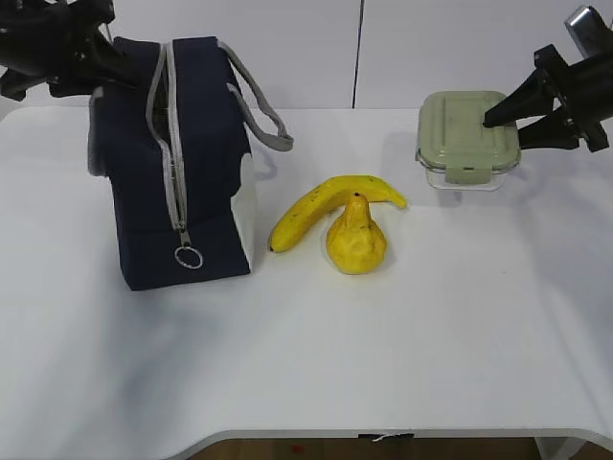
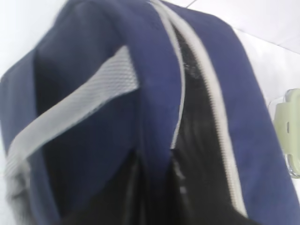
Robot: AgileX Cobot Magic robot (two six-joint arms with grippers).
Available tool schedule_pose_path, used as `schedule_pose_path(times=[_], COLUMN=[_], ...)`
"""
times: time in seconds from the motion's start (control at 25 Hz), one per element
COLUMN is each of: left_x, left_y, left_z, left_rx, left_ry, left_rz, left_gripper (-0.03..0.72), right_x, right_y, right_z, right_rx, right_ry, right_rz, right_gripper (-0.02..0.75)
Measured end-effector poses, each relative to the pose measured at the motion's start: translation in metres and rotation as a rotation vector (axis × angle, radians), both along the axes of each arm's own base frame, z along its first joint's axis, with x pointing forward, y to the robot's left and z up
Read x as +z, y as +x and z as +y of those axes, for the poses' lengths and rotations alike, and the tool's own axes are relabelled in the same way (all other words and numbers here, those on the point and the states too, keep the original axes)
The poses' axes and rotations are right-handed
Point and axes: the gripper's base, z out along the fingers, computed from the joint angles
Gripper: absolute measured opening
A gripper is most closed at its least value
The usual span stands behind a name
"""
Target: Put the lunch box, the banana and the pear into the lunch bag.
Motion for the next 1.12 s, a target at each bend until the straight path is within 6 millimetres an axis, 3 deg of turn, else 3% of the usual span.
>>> schedule_pose_path(times=[0.08, 0.16, 0.36, 0.72, 0.92, 1.12], left_x=[0.000, 0.000, 0.003, 0.021, 0.027, 0.040], left_y=[0.000, 0.000, -0.001, -0.014, -0.019, -0.020], left_z=[0.000, 0.000, 0.000, -0.001, -0.003, -0.018], left_rx=[0.000, 0.001, -0.005, -0.020, -0.018, -0.050], left_ry=[0.000, 0.002, 0.000, -0.006, 0.036, 0.111], left_rz=[0.000, -0.001, -0.003, -0.002, -0.001, -0.016], left_gripper=[0.053, 0.006, -0.004, -0.005, -0.005, -0.005], right_x=[0.000, 0.000, 0.007, 0.054, 0.070, 0.094], right_y=[0.000, 0.000, 0.002, 0.008, 0.008, 0.007], right_z=[0.000, 0.002, 0.015, 0.051, 0.084, 0.123], right_rx=[0.000, 0.000, 0.016, 0.027, 0.072, 0.134], right_ry=[0.000, 0.003, -0.009, -0.045, -0.030, 0.002], right_rz=[0.000, 0.004, 0.009, -0.016, -0.030, -0.076], right_gripper=[0.389, 0.389, 0.389, 0.389, 0.389, 0.388])
